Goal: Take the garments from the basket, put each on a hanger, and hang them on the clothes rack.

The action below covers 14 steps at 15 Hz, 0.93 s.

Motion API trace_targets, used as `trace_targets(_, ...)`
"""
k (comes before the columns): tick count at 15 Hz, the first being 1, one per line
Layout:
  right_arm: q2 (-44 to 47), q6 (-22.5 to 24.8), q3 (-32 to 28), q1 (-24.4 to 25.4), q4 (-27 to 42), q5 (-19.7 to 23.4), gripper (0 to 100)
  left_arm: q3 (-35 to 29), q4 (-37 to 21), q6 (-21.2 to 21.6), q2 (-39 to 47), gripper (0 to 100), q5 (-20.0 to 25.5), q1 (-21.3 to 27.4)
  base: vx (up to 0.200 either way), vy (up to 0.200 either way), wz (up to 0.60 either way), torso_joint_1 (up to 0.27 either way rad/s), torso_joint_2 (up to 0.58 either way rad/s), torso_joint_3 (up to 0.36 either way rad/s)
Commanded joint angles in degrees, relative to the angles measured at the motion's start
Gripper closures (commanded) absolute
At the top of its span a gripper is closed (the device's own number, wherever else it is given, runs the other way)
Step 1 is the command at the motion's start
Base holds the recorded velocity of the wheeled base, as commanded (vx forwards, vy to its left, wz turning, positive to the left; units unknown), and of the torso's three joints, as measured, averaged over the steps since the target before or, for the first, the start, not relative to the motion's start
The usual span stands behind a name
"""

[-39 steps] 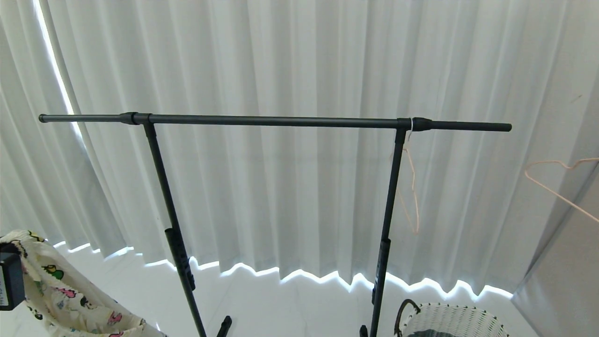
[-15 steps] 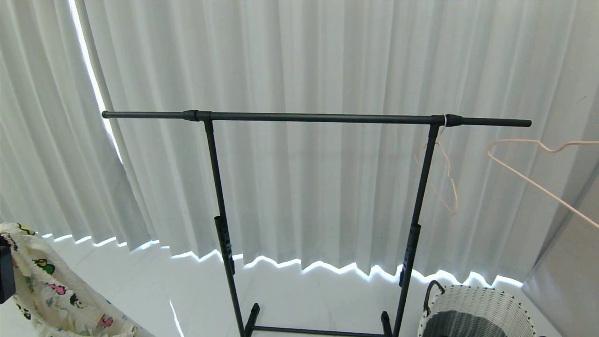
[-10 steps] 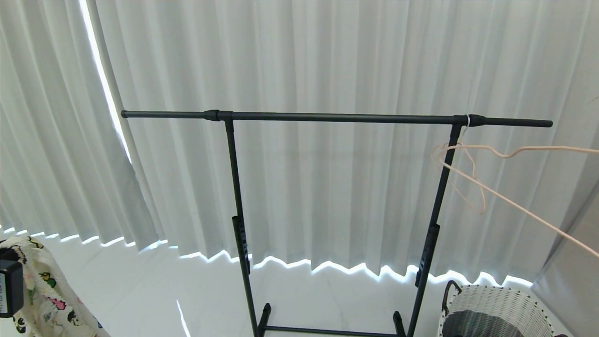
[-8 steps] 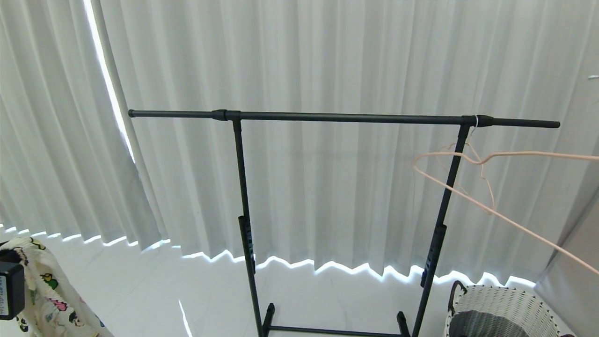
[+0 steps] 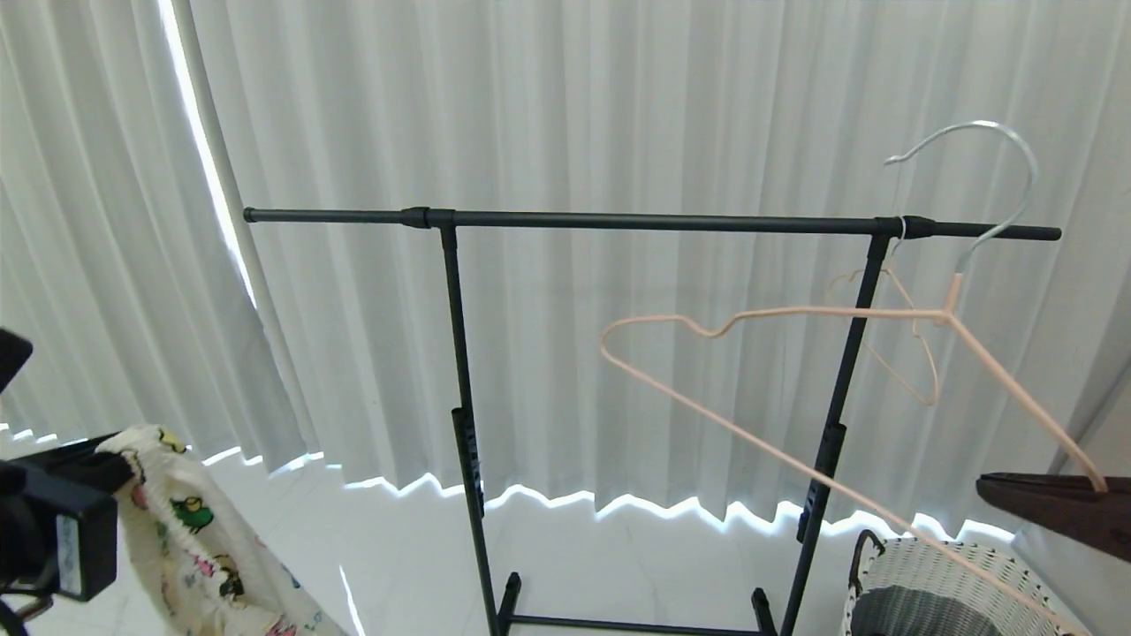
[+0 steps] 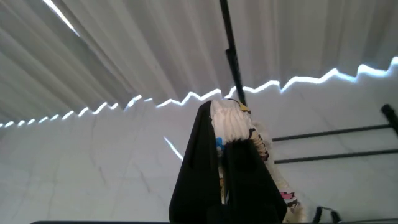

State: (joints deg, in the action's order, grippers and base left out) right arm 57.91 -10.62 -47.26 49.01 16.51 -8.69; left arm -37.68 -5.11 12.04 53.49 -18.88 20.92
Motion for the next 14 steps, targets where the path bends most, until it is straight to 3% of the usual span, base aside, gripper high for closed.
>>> trace_targets(1, 4.06, -3.18, 0.68, 6.1, -0.6, 0.52, 100, -11.71, 0.01, -6.16, 12.95, 100, -0.89, 2.11, 0.0, 0.0, 0.0, 0.0, 0.0, 0.0)
trace_targets(3, 5.55, -4.67, 1.82, 8.83, -4.55, 1.84, 100, -18.74, 0.1, -13.27, 21.13, 100, -5.29, 4.92, 0.0, 0.0, 0.0, 0.0, 0.0, 0.0)
trace_targets(6, 9.95, -4.76, 1.74, 10.85, -9.3, 2.72, 100, -23.58, 0.1, -24.35, 29.92, 100, -11.88, 8.79, 0.0, 0.0, 0.0, 0.0, 0.0, 0.0)
trace_targets(14, 21.72, -5.29, 1.12, 13.66, -21.43, 2.8, 100, -25.51, -1.75, -25.58, 34.13, 100, -12.85, 9.23, 0.0, 0.0, 0.0, 0.0, 0.0, 0.0)
